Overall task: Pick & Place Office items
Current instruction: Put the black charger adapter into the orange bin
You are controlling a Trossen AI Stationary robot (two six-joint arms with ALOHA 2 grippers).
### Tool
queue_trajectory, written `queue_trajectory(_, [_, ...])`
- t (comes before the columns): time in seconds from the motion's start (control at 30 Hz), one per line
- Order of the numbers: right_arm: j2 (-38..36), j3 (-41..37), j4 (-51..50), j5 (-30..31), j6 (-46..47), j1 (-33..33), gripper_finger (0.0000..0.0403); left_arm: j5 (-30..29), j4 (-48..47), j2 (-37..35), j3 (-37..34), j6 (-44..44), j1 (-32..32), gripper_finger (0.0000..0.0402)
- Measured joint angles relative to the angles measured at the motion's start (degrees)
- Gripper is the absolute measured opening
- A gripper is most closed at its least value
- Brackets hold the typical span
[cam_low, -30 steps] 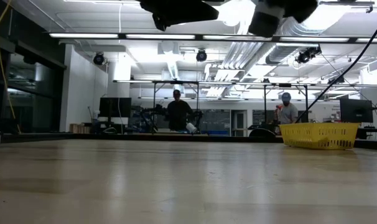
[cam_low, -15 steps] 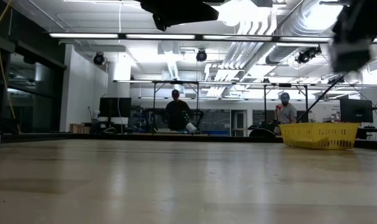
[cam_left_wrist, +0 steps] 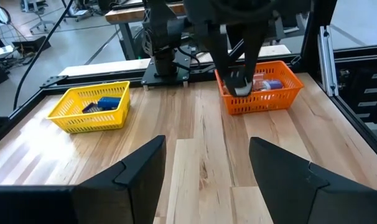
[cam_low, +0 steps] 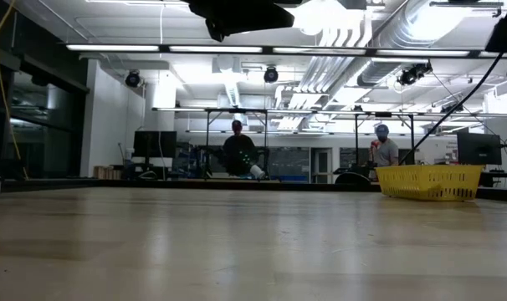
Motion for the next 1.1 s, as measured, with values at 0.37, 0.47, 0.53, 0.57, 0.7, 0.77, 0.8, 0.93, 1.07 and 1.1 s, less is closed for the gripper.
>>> queue_trajectory(0.37, [-0.03,8.98,-16.01,-4.53,12.35,2.98,0.0135,0.09,-1.15,0.0,0.0,-0.02,0.0,0.0223])
queue_trajectory(0.47, [0.83,8.97,-18.12,-5.54,17.72,4.33,0.0135,0.08,-1.27,0.0,0.0,-0.02,0.0,0.0223])
queue_trajectory(0.53, [1.23,8.96,-18.52,-5.29,21.29,5.43,0.0135,0.08,-1.26,0.0,0.0,-0.08,0.0,0.0223])
queue_trajectory(0.57, [1.45,8.96,-18.57,-5.16,22.61,5.77,0.0135,0.08,-1.27,0.0,0.0,-0.35,0.0,0.0223])
queue_trajectory(0.7, [3.08,8.91,-18.55,-5.41,28.42,7.12,0.0135,0.05,-1.27,0.0,0.0,-0.55,-0.07,0.0223])
queue_trajectory(0.77, [4.16,8.89,-18.57,-6.13,31.5,7.73,0.0135,0.08,-1.31,0.0,0.0,-0.57,-0.11,0.0223])
queue_trajectory(0.8, [4.82,8.89,-18.6,-6.98,33.01,7.91,0.0135,0.08,-1.35,0.0,0.0,-0.57,-0.11,0.0223])
queue_trajectory(0.93, [7.64,8.89,-18.52,-12.12,38.17,8.31,0.0135,0.08,-1.56,0.0,0.0,-0.72,-0.11,0.0223])
queue_trajectory(1.07, [10.15,8.87,-18.47,-18.17,41.71,8.28,0.0135,0.06,-1.73,0.0,0.0,-0.72,-0.11,0.0223])
queue_trajectory(1.1, [10.67,8.87,-18.45,-19.43,42.07,8.28,0.0135,0.05,-1.73,0.0,0.0,-0.72,-0.11,0.0223])
